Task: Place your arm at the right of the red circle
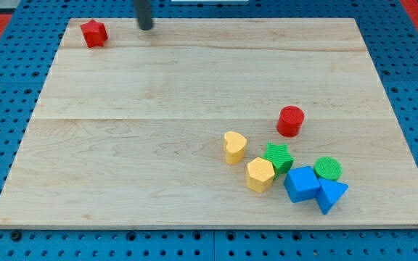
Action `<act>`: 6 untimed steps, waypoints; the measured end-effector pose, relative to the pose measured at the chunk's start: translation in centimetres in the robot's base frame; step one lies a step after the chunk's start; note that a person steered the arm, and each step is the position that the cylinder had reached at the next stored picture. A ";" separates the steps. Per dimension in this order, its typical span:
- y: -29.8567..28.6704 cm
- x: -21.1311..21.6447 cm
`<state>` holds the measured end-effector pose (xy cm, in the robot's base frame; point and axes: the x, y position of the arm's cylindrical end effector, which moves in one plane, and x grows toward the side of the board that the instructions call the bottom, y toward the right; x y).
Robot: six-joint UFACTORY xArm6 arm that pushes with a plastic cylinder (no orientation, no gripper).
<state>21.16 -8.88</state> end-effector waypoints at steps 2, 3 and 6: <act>11.4 3.1; 22.3 11.4; 23.1 22.4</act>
